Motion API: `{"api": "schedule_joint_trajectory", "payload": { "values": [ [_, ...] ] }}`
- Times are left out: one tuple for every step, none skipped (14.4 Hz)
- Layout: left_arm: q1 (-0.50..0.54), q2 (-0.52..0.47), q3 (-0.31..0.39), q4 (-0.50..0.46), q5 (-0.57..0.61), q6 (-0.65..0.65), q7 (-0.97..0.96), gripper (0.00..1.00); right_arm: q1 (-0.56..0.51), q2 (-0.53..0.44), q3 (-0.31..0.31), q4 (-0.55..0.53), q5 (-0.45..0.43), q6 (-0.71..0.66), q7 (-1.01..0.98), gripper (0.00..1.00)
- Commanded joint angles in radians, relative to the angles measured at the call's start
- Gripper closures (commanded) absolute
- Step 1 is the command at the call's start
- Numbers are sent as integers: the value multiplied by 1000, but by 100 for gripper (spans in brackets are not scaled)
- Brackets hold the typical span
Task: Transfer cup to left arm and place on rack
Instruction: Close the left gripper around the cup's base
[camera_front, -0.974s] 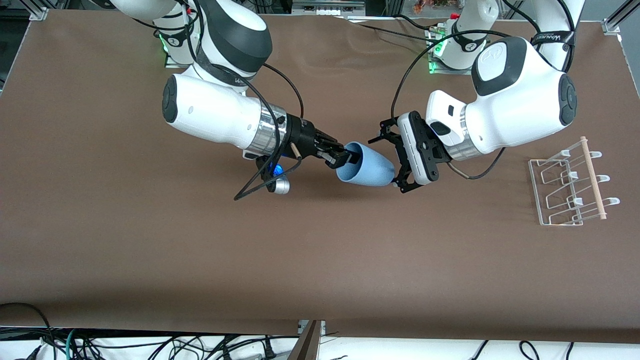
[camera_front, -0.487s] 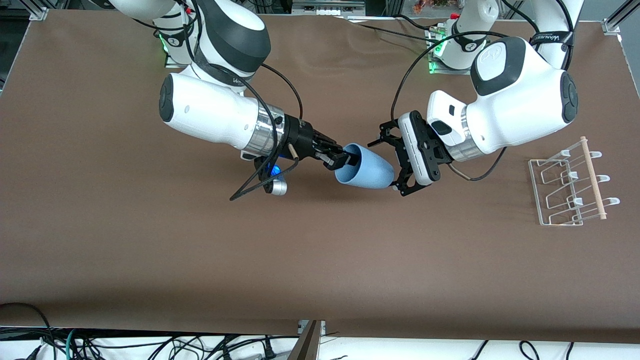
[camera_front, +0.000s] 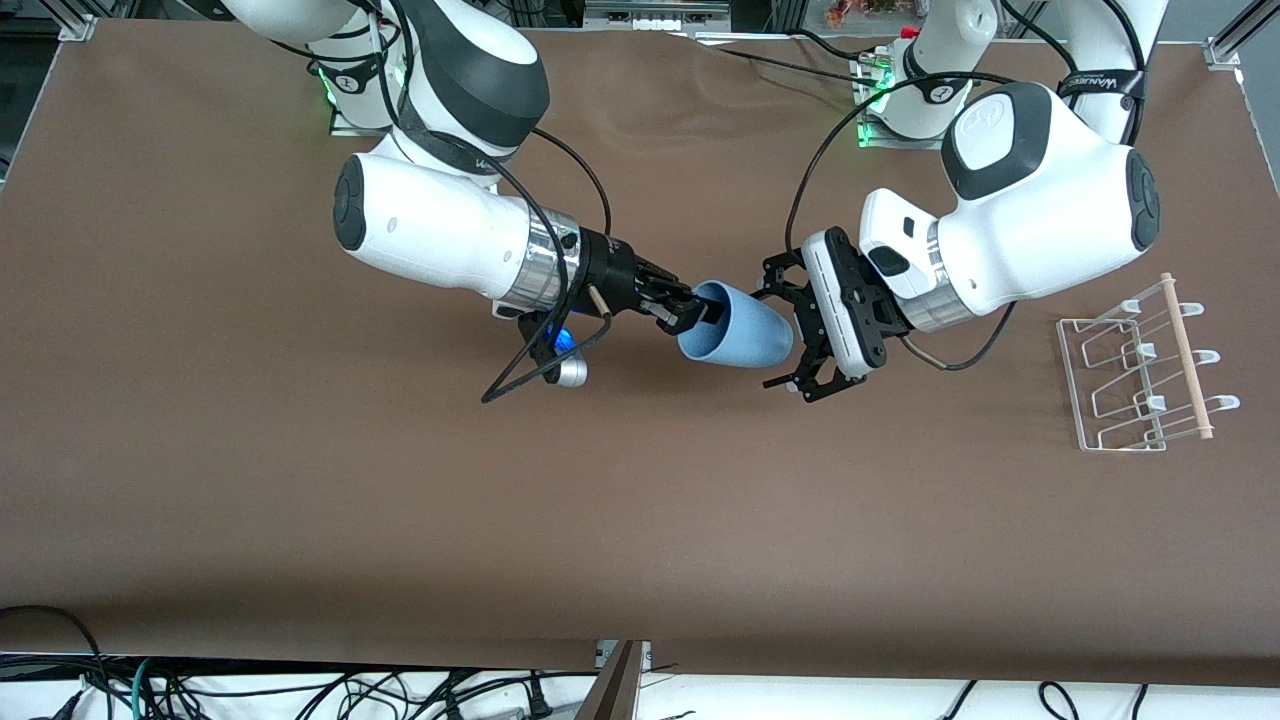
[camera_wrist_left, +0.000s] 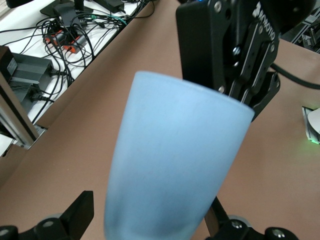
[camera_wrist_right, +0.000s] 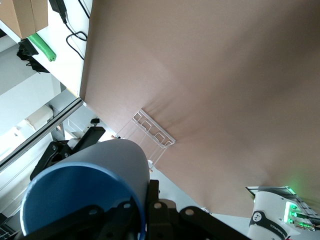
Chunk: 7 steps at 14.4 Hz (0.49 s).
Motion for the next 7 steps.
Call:
{"api": "schedule_joint_trajectory", "payload": {
  "values": [
    [-18,15,1,30,-39,14,26,4,-1,-1,12,7,14,-16,-6,100],
    [-18,13,1,30,-39,14,27,5,-1,-1,12,7,14,-14,-7,100],
    [-17,13,1,30,-39,14,31,8,-1,-1,12,7,14,-14,-7,100],
    [-18,13,1,30,-37,13,34,20,-1,-1,12,7,14,-14,-9,100],
    [-26,13,0,30,-36,14,32,63,-1,-1,12,7,16,-13,-9,100],
    [-33,10,1,28,-39,13,28,100,-1,-1,12,7,14,-13,-9,100],
    [-35,9,1,28,-37,8,29,100,-1,-1,12,7,14,-13,-9,100]
  ]
}}
